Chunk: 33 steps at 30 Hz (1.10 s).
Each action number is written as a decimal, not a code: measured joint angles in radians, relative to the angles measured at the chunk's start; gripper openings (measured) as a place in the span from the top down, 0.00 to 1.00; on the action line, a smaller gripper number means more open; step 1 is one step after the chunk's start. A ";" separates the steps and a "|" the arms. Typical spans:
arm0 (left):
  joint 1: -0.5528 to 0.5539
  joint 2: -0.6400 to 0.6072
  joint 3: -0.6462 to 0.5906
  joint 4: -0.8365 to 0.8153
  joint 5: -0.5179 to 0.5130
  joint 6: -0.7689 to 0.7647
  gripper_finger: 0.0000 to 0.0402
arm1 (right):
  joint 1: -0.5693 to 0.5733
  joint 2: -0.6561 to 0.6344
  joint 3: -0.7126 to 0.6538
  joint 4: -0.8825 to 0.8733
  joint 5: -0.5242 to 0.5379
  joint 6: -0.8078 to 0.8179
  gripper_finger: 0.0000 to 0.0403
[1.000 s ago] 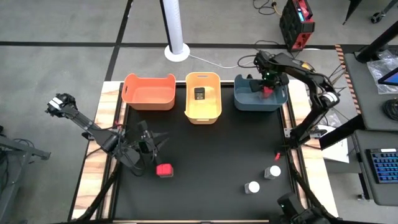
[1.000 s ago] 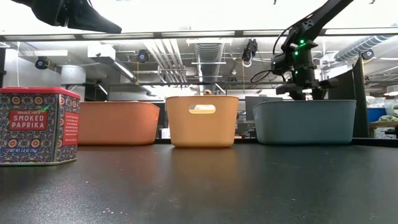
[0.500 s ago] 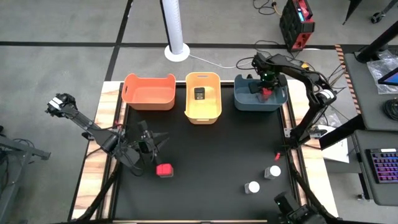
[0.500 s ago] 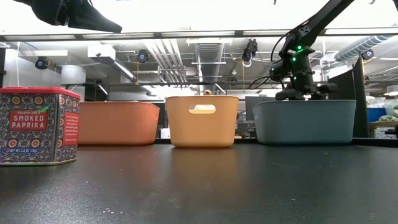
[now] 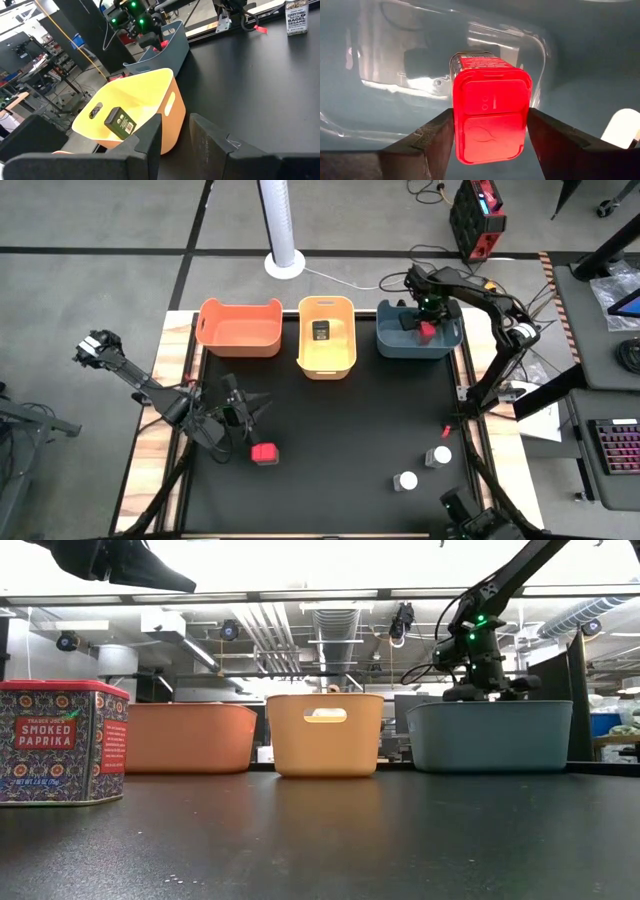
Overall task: Sort spices by type
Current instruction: Put the right red spice can into the blue bin, then put the left white spice bottle into the orange bin
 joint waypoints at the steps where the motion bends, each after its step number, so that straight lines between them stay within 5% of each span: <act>1: 0.000 0.000 0.000 0.000 0.000 0.000 0.79 | 0.000 0.000 0.002 -0.001 0.000 -0.001 0.43; 21: 0.000 0.000 0.000 0.000 0.000 -0.011 0.79 | 0.040 -0.062 0.243 -0.132 0.003 -0.030 0.33; 33: 0.000 0.014 0.000 0.000 0.003 -0.097 0.79 | 0.495 -0.426 0.100 0.062 0.132 -0.036 0.45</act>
